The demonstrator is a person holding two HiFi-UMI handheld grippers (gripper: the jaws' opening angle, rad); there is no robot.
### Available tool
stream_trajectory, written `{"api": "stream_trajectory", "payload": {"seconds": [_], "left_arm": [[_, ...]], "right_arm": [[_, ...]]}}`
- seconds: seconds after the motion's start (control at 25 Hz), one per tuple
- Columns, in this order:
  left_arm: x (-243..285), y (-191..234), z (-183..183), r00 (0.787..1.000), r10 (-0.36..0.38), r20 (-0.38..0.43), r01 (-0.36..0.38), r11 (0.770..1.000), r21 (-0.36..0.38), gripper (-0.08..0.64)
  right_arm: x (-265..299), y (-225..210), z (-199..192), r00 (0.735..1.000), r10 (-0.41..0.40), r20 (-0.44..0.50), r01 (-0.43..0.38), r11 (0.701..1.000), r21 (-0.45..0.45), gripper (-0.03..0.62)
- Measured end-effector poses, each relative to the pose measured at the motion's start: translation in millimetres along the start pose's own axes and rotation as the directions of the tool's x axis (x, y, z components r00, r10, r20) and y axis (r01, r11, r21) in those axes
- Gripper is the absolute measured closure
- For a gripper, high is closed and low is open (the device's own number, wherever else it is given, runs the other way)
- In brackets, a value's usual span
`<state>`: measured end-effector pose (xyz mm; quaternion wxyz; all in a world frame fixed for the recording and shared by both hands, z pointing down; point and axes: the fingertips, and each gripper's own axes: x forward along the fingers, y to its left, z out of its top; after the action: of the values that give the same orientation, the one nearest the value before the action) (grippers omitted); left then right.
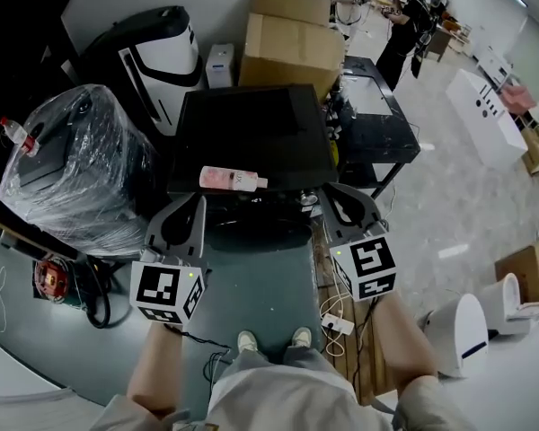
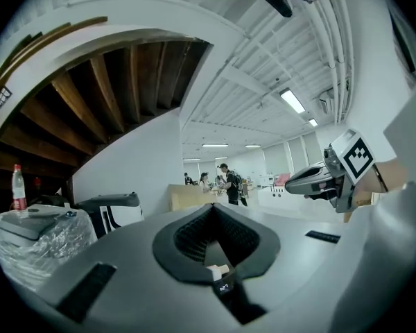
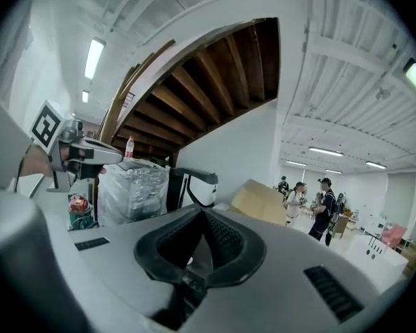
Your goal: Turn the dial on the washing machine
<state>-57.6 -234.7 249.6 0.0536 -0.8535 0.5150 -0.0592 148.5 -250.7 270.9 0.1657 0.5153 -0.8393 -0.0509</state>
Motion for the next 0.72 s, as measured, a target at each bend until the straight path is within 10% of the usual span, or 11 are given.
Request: {"api": "stream_trajectory", "payload": {"seconds": [0.72], "left_arm": [[-67, -18, 86, 0.986, 0.007, 0.164, -0.02, 0.997, 0.077, 0.541]], "right_arm": [[-113, 37, 112, 0.959, 0.039, 0.281, -0.049, 0.998, 0.027, 0.555]]}}
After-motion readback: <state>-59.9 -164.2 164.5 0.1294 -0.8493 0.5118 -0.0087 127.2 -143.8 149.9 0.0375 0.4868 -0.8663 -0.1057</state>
